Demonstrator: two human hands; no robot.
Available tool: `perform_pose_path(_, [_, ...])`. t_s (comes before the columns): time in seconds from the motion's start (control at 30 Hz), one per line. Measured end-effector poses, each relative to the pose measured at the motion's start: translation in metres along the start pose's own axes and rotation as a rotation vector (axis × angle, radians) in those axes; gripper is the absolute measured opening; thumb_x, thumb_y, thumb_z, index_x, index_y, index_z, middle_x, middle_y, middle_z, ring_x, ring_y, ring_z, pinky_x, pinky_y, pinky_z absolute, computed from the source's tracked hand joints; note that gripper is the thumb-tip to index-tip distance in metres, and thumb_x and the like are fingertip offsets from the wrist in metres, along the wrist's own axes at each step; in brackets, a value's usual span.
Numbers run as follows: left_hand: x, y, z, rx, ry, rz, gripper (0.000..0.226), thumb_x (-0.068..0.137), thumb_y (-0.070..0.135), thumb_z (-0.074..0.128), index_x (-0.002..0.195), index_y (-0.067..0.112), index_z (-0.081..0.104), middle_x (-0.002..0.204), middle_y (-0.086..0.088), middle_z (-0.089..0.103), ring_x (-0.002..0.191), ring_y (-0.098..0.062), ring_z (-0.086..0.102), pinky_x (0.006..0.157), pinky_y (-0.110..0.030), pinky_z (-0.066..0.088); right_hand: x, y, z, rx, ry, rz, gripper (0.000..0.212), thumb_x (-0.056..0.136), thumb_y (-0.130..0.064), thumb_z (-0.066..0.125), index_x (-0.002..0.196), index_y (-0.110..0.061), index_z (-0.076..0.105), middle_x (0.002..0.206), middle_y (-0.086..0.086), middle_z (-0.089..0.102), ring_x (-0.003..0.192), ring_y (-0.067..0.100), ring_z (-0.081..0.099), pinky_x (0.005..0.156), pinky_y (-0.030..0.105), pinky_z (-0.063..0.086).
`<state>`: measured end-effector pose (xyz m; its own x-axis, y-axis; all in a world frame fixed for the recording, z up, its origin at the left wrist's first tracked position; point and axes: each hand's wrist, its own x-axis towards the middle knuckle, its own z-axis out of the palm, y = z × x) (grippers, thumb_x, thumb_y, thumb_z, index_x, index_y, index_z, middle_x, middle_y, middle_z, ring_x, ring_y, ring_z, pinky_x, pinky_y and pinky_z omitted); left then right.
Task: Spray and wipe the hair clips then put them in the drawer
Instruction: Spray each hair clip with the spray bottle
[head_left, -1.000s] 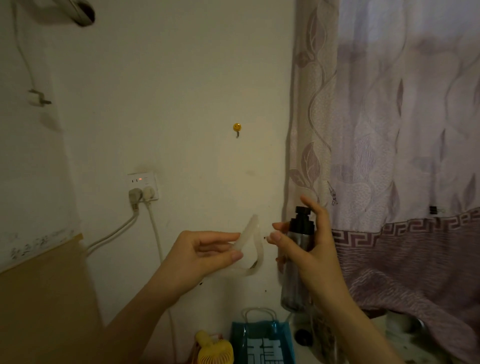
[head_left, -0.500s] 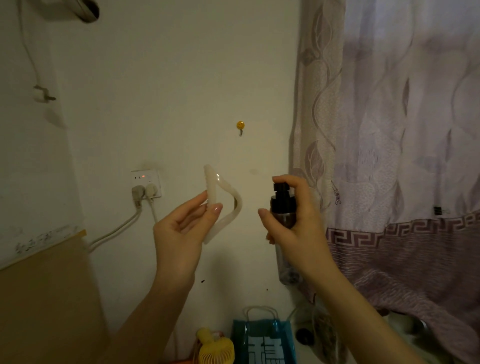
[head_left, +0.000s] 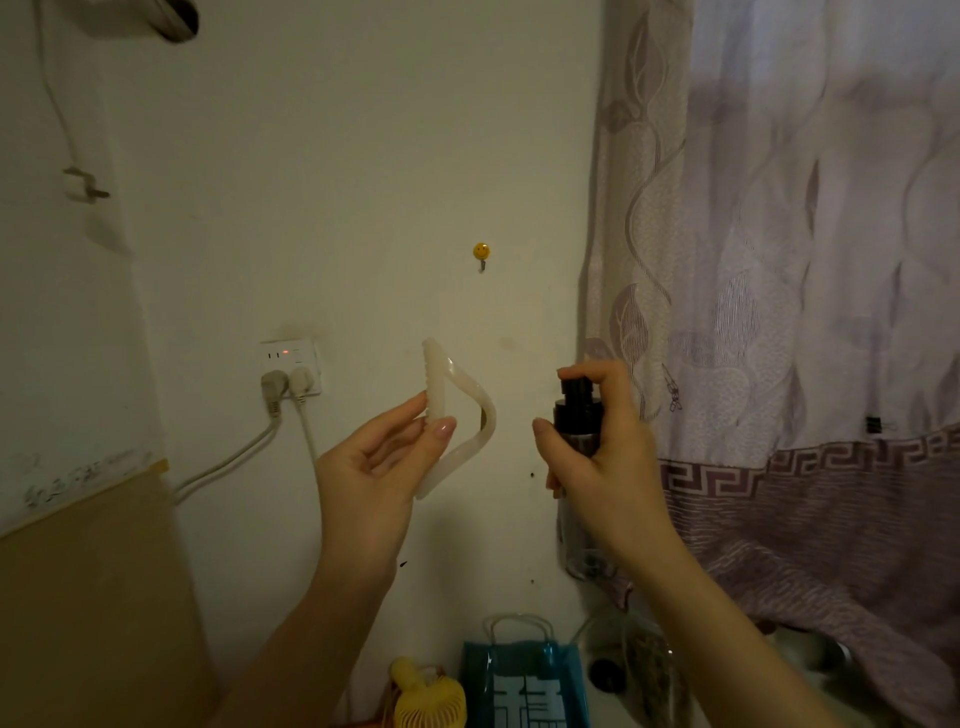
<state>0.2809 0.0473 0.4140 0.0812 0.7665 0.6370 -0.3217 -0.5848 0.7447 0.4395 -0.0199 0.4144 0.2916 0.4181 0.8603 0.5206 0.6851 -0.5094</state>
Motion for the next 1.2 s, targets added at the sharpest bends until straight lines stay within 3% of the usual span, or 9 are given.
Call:
perform_pose_path(0.13, [-0.001, 0.001, 0.0, 0.001, 0.001, 0.009, 0.045, 0.063, 0.033, 0.074, 0.107, 0.028, 0.071, 0.092, 0.009, 0.075, 0.09, -0.007, 0.07, 0.078, -0.017, 0.055, -0.001, 0.0, 0.0, 0.015, 0.043, 0.015, 0.038, 0.087, -0.003, 0.062, 0.099, -0.034, 0.044, 0.076, 0.001, 0.053, 0.054, 0.009, 0.054, 0.046, 0.019, 0.048])
perform_pose_path(0.3, [-0.001, 0.002, -0.001, -0.002, 0.02, 0.01, 0.049, 0.062, 0.032, 0.074, 0.11, 0.024, 0.07, 0.093, 0.007, 0.075, 0.091, -0.009, 0.07, 0.082, -0.027, 0.057, -0.015, 0.002, -0.001, 0.035, 0.005, 0.022, 0.046, 0.087, -0.001, 0.062, 0.107, -0.039, 0.045, 0.081, -0.01, 0.055, 0.057, 0.009, 0.055, 0.048, 0.022, 0.051])
perform_pose_path(0.43, [-0.002, 0.001, -0.001, -0.001, 0.014, 0.007, 0.051, 0.062, 0.033, 0.074, 0.112, 0.022, 0.07, 0.094, 0.007, 0.075, 0.091, -0.01, 0.07, 0.083, -0.03, 0.058, -0.032, 0.011, 0.003, 0.042, -0.011, 0.087, 0.045, 0.086, -0.004, 0.064, 0.11, -0.038, 0.046, 0.081, 0.004, 0.054, 0.056, 0.012, 0.056, 0.048, 0.023, 0.051])
perform_pose_path(0.67, [-0.009, -0.008, 0.0, -0.006, 0.001, 0.006, 0.049, 0.062, 0.034, 0.073, 0.11, 0.024, 0.069, 0.094, 0.008, 0.075, 0.09, -0.009, 0.07, 0.082, -0.024, 0.056, -0.043, 0.018, 0.008, 0.037, -0.017, 0.107, 0.044, 0.086, -0.004, 0.064, 0.102, -0.041, 0.046, 0.074, 0.0, 0.054, 0.053, 0.014, 0.056, 0.047, 0.026, 0.051])
perform_pose_path(0.83, [-0.012, -0.014, 0.0, -0.01, 0.003, 0.003, 0.044, 0.063, 0.033, 0.073, 0.107, 0.026, 0.07, 0.093, 0.007, 0.075, 0.089, -0.01, 0.071, 0.082, -0.023, 0.056, -0.045, 0.021, 0.006, 0.051, 0.016, 0.141, 0.037, 0.086, -0.004, 0.064, 0.1, -0.032, 0.045, 0.073, 0.007, 0.054, 0.052, 0.014, 0.056, 0.047, 0.025, 0.051])
perform_pose_path(1.03, [-0.019, -0.023, -0.002, 0.015, 0.004, 0.003, 0.042, 0.064, 0.031, 0.072, 0.106, 0.028, 0.069, 0.092, 0.009, 0.075, 0.088, -0.01, 0.071, 0.077, -0.022, 0.057, -0.048, 0.02, 0.003, 0.167, -0.002, 0.181, 0.053, 0.082, -0.007, 0.07, 0.109, -0.048, 0.048, 0.074, -0.005, 0.06, 0.052, 0.018, 0.059, 0.05, 0.027, 0.052])
perform_pose_path(1.2, [-0.032, -0.037, -0.007, 0.052, 0.002, -0.035, 0.039, 0.062, 0.032, 0.072, 0.102, 0.03, 0.068, 0.093, 0.014, 0.074, 0.087, -0.005, 0.07, 0.071, -0.019, 0.057, -0.055, 0.023, 0.005, 0.223, 0.029, 0.261, 0.082, 0.067, -0.03, 0.077, 0.136, -0.046, 0.036, 0.087, -0.003, 0.068, 0.078, 0.015, 0.069, 0.056, 0.025, 0.055])
